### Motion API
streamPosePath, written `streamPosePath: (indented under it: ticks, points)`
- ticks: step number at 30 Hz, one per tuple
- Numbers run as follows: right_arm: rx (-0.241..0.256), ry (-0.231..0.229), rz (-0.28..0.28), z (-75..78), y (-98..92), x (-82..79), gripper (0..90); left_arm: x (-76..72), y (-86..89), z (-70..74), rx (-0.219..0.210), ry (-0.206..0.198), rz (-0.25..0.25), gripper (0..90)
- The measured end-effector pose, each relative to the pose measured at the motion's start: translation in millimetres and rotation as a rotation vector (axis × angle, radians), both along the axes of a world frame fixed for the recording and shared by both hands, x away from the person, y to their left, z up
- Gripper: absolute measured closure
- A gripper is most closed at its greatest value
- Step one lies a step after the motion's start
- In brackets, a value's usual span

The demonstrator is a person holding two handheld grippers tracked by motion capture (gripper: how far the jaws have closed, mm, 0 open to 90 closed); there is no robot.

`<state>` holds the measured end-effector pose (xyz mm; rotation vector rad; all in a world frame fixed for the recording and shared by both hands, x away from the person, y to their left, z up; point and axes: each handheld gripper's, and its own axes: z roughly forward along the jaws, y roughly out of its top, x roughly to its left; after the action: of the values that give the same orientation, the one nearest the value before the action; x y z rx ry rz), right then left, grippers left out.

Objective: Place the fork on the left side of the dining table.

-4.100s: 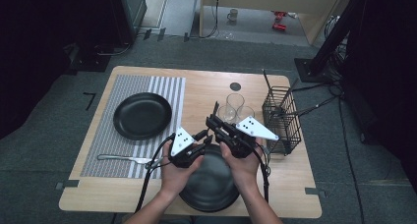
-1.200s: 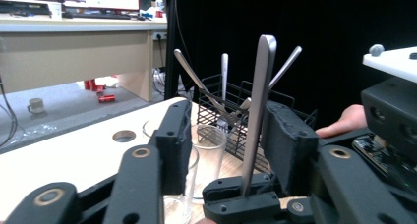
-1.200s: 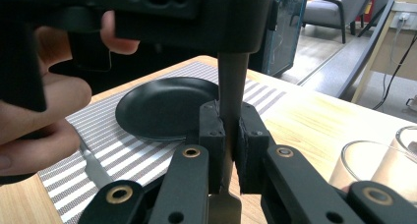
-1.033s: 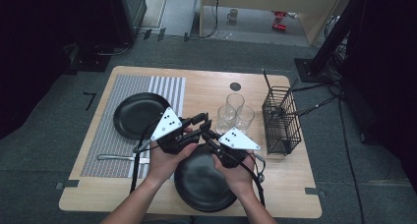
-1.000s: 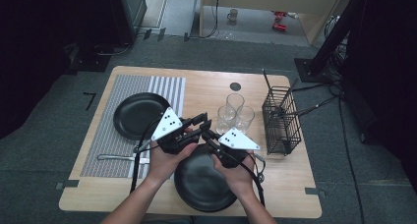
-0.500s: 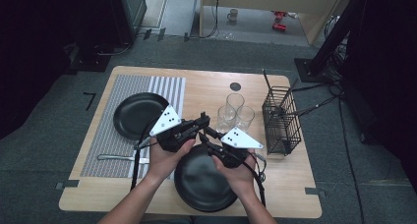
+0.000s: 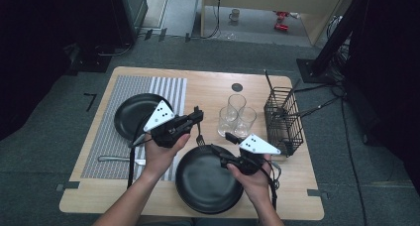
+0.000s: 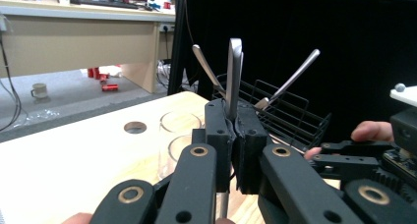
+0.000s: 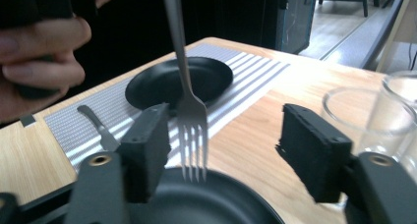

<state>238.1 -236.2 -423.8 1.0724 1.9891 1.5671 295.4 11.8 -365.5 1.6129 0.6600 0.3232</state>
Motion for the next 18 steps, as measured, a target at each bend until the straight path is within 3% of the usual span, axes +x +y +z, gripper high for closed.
streamPosePath:
  ticks: [11,18]
  points:
    - [-0.005,0.027,-0.04,-21.1,-38.2,-15.6,28.6,13.9,14.6,1.1,-0.001,-0.004,0.05,88.3]
    - [-0.015,0.067,-0.112,-40.7,-69.1,-28.5,28.6,26.1,25.8,0.2,-0.007,0.0,0.088,88.3]
